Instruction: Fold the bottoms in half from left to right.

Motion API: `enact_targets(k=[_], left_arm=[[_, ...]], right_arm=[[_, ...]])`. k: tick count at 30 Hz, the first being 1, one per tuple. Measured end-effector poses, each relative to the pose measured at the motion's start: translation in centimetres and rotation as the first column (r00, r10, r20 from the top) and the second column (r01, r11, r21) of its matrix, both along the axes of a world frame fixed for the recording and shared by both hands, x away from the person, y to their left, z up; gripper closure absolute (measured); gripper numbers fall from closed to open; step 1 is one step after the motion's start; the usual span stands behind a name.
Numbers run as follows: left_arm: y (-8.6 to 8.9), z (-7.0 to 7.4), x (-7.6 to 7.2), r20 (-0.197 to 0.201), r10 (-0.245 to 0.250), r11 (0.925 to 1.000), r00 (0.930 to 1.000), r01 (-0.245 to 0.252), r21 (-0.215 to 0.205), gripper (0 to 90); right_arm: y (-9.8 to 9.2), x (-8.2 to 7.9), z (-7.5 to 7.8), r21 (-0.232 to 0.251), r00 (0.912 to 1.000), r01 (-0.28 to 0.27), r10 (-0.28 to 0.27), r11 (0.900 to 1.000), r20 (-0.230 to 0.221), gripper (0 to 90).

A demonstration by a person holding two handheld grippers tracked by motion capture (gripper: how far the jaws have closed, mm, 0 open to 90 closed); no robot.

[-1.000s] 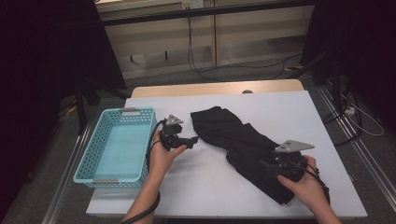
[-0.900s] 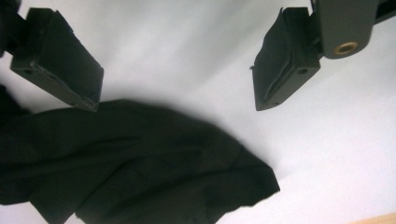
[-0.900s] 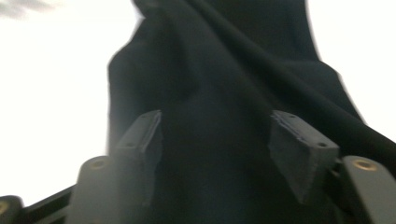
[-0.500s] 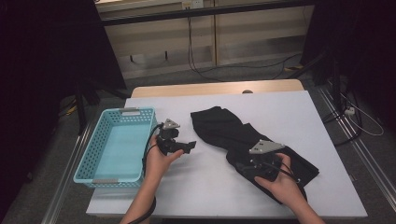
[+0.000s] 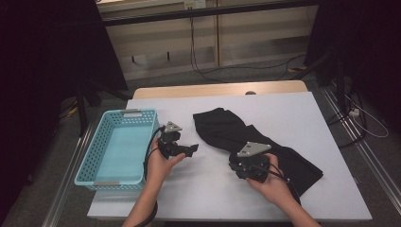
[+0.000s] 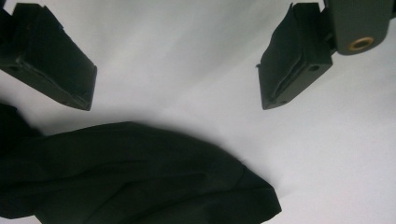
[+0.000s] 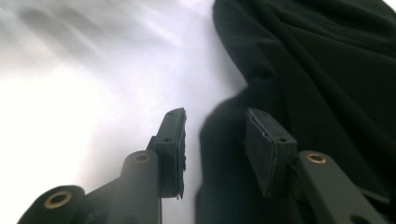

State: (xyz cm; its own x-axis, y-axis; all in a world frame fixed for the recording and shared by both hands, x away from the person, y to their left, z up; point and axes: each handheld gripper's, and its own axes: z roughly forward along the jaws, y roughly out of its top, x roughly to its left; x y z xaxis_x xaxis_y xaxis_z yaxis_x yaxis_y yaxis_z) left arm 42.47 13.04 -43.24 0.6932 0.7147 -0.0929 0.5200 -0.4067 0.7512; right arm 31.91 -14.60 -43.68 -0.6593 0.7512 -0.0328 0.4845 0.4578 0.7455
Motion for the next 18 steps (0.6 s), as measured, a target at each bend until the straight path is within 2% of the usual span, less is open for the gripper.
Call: enact_targets(k=[3,7,8,9,10,12,14,16,18], left_arm=[[0.0,0.0,0.0,-0.002,-0.002,1.0,1.0,0.002,0.003,11.5],[0.1,0.0,-0.1,0.005,0.005,1.0,1.0,-0.005,0.001,11.6],[0.1,0.0,-0.1,0.004,0.004,1.0,1.0,-0.004,0.001,11.5],[0.1,0.0,-0.1,0.003,0.003,1.0,1.0,-0.003,-0.002,11.6],[0.1,0.0,-0.1,0.003,0.003,1.0,1.0,-0.003,0.0,11.6],[0.1,0.0,-0.1,0.005,0.002,1.0,1.0,-0.002,0.002,11.7],[0.3,0.2,0.0,0.006,-0.008,0.9999,0.9999,0.008,0.013,11.7],[0.2,0.2,0.0,0.011,0.004,1.0,0.9999,-0.004,-0.004,11.7],[0.3,0.2,0.1,0.013,0.001,1.0,0.9999,-0.001,0.002,11.7]], right_arm=[[1.1,0.4,-0.4,-0.028,0.9999,-0.013,0.013,1.0,-0.002,56.3],[1.6,1.2,-1.2,-0.133,0.9995,0.021,-0.018,0.991,0.027,56.9],[1.6,1.4,-1.4,-0.152,0.9992,0.031,-0.027,0.988,0.031,58.6],[1.4,1.5,-1.5,-0.155,0.9991,0.033,-0.029,0.987,0.03,65.1],[1.3,1.6,-1.5,-0.149,0.9993,0.028,-0.023,0.989,0.029,74.3],[0.7,1.6,-1.3,-0.102,0.9992,0.034,-0.032,0.994,0.024,81.4],[-0.1,1.5,-0.5,-0.042,0.9986,0.05,-0.05,0.998,0.018,83.8],[-1.3,1.5,0.2,0.017,0.9969,0.077,-0.077,0.997,0.015,84.1],[-2.9,1.6,0.5,0.113,0.9935,0.112,-0.11,0.987,-0.028,83.7]])
